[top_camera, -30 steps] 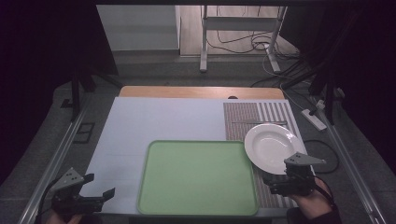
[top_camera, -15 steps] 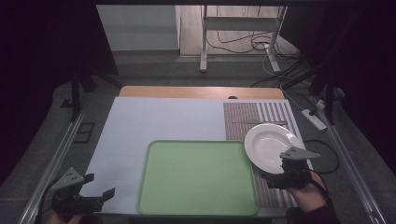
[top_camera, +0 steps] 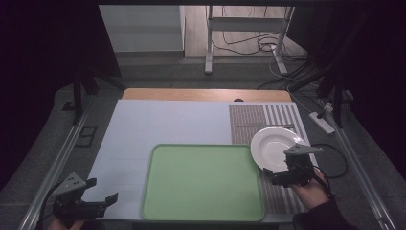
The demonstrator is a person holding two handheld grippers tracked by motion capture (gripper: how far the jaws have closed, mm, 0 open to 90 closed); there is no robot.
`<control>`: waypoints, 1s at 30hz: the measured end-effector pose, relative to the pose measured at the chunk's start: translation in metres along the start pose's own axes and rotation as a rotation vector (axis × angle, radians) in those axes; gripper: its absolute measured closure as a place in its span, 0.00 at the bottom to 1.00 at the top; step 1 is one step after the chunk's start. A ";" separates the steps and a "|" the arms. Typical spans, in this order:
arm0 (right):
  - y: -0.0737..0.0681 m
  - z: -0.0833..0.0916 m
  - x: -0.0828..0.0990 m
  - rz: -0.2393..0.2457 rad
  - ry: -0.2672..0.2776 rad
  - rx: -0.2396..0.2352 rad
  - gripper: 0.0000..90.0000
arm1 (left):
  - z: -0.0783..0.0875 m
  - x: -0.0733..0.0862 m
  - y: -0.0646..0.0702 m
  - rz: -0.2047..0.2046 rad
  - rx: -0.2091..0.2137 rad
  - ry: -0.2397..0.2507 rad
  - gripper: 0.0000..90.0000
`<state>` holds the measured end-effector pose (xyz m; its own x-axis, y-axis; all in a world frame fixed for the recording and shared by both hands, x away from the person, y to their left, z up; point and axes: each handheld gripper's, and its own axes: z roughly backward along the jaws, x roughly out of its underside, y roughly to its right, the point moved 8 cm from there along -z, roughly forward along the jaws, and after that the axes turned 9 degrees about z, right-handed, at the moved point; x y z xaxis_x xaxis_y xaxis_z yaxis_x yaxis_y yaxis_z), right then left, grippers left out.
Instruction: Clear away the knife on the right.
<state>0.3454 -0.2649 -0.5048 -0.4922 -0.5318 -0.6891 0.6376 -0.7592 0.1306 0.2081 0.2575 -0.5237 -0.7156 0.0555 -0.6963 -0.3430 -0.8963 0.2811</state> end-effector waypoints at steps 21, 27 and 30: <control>0.020 -0.030 -0.010 -0.032 -0.071 0.001 0.01 | 0.000 0.000 0.000 0.002 0.001 0.000 0.04; 0.030 -0.037 -0.015 -0.048 -0.070 0.011 0.01 | 0.000 0.000 0.000 0.003 0.001 0.000 0.04; 0.034 -0.041 -0.015 -0.046 -0.083 0.004 0.00 | 0.000 0.000 -0.001 0.003 0.001 0.000 0.04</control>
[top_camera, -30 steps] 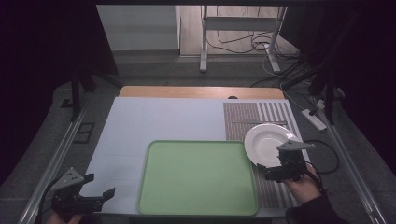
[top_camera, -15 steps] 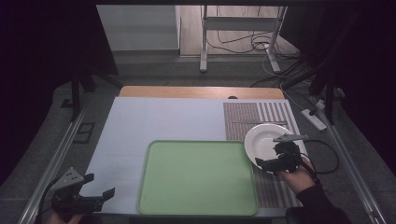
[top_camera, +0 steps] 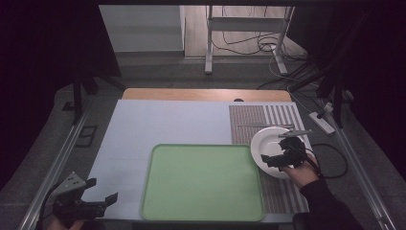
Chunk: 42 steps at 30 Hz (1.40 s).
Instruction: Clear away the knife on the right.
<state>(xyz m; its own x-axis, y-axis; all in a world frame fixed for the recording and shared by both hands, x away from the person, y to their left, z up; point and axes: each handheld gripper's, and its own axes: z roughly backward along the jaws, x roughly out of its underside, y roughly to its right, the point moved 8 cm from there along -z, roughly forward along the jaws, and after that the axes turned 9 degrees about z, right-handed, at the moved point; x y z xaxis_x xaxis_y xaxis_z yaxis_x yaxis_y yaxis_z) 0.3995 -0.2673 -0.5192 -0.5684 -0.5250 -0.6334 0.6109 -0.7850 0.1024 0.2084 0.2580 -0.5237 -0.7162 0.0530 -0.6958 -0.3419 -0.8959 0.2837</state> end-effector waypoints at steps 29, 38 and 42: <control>0.049 -0.034 -0.017 -0.036 -0.057 0.117 0.00 | 0.000 0.000 0.000 0.001 0.004 0.002 0.04; 0.060 -0.045 -0.025 -0.040 -0.075 0.141 0.00 | 0.000 0.000 0.000 0.002 0.005 0.001 0.04; 0.065 -0.049 -0.029 -0.044 -0.080 0.148 0.00 | 0.000 0.000 0.000 0.002 0.005 0.001 0.04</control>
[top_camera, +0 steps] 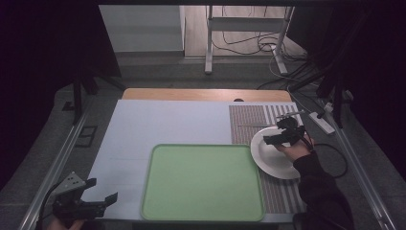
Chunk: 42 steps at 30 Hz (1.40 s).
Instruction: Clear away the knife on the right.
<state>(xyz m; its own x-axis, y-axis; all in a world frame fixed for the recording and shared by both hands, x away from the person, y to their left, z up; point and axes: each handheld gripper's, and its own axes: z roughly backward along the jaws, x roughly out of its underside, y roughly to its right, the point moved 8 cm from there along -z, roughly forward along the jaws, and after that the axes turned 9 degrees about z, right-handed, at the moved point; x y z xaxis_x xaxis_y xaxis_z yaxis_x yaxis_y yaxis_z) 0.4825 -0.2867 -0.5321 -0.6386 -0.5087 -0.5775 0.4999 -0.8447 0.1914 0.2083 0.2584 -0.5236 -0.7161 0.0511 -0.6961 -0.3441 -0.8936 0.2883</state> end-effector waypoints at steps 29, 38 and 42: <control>0.039 -0.029 -0.034 -0.011 -0.010 0.036 0.27 | 0.000 0.000 0.000 -0.002 0.003 0.004 0.04; 0.059 -0.039 -0.032 -0.018 -0.048 0.018 0.78 | 0.000 0.000 0.000 -0.003 0.002 0.004 0.04; 0.068 -0.044 -0.029 -0.023 -0.062 -0.008 1.00 | 0.000 0.000 0.000 -0.006 0.002 0.003 0.04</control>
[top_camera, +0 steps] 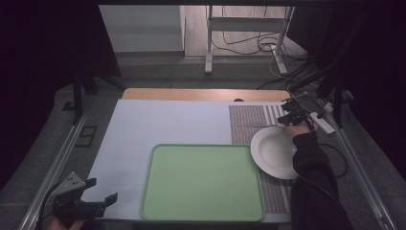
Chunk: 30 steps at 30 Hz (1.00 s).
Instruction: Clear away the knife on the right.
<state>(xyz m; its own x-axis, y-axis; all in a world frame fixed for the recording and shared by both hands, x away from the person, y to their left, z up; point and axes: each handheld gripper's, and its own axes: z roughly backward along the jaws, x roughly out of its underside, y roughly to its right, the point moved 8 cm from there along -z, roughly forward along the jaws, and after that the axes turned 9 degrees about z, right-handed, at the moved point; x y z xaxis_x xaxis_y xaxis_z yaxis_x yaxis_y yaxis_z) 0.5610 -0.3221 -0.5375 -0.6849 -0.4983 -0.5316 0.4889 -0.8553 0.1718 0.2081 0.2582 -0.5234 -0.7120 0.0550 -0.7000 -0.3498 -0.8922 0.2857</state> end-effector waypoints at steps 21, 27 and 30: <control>0.027 -0.017 0.032 -0.071 -0.142 0.029 1.00 | 0.000 0.001 0.001 -0.009 -0.005 0.001 0.04; 0.022 -0.007 0.044 -0.056 -0.192 -0.026 1.00 | 0.000 0.000 0.002 -0.014 -0.007 0.000 0.04; 0.022 -0.007 0.044 -0.063 -0.192 -0.032 1.00 | 0.000 0.000 0.002 -0.015 -0.008 -0.001 0.04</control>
<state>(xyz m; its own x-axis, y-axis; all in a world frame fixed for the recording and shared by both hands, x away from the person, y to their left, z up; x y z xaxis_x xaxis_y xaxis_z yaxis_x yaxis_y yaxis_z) 0.5456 -0.3622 -0.5628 -0.8034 -0.4650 -0.3720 0.4572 -0.8819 0.1149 0.2073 0.2566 -0.5232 -0.7073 0.0692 -0.7035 -0.3560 -0.8946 0.2700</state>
